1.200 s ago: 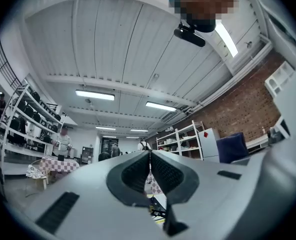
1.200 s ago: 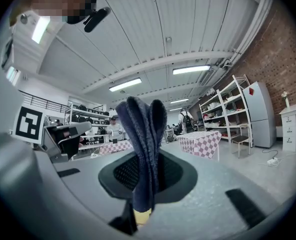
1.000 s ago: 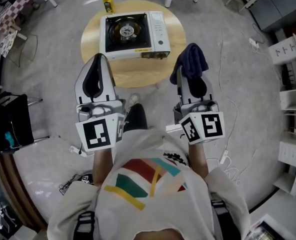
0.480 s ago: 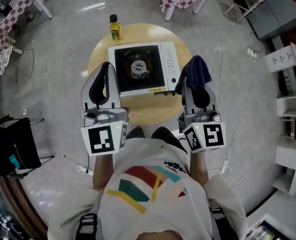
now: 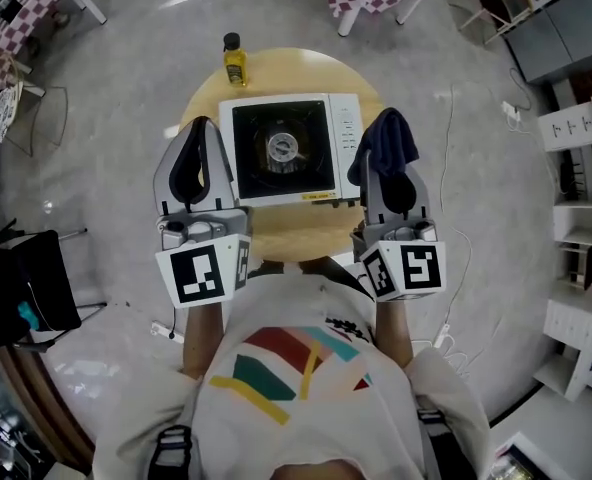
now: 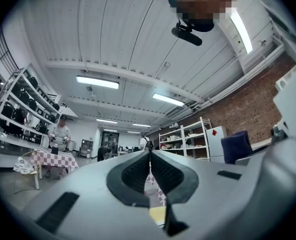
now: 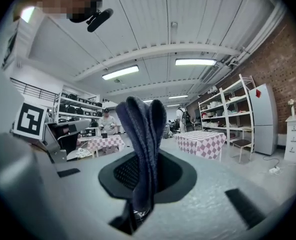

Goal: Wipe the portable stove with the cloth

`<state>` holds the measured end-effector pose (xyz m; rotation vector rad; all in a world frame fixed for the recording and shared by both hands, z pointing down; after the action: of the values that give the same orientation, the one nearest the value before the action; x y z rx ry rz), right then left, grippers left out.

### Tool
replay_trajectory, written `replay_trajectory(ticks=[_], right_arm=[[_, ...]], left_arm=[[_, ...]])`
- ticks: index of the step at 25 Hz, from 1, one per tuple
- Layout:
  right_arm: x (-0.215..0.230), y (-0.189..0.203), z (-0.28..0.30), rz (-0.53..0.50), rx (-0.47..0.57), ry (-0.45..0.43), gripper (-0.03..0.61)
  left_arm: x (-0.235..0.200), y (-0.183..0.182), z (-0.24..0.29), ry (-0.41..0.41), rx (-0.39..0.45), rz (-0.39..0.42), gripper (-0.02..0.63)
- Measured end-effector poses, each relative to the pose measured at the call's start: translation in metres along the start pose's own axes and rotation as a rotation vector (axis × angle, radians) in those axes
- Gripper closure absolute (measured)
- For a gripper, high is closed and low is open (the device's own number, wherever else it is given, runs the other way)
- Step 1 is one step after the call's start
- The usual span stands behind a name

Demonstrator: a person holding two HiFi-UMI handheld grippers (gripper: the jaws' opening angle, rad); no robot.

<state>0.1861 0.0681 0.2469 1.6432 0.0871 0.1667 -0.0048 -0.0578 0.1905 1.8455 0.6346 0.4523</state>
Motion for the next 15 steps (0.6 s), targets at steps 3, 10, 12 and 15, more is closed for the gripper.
replay_trajectory(ticks=[3, 10, 12, 15], right_arm=[[0.002, 0.004, 0.009, 0.010, -0.009, -0.031, 0.546], [0.025, 0.016, 0.038, -0.151, -0.096, -0.038, 0.546], [0.037, 0.022, 0.055, -0.285, -0.151, -0.054, 0.546], [0.060, 0.040, 0.087, -0.537, -0.258, -0.100, 0.546]], left_arm=[[0.001, 0.003, 0.004, -0.019, -0.009, 0.013, 0.606], [0.006, 0.009, 0.015, -0.042, -0.023, 0.032, 0.606], [0.005, 0.010, 0.015, -0.047, -0.026, 0.039, 0.606], [0.004, 0.012, 0.015, -0.055, -0.036, 0.044, 0.606]])
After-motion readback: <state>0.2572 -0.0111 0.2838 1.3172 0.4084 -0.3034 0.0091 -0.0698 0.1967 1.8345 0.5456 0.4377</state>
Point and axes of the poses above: the fingertips, and each gripper's own axes: z forward along the fingers, x to its right, y out of its underside, the point moved 3 cm from there along -z, backward along the fingers, and after that the axes turned 9 degrees about x, right-handed, at the moved point
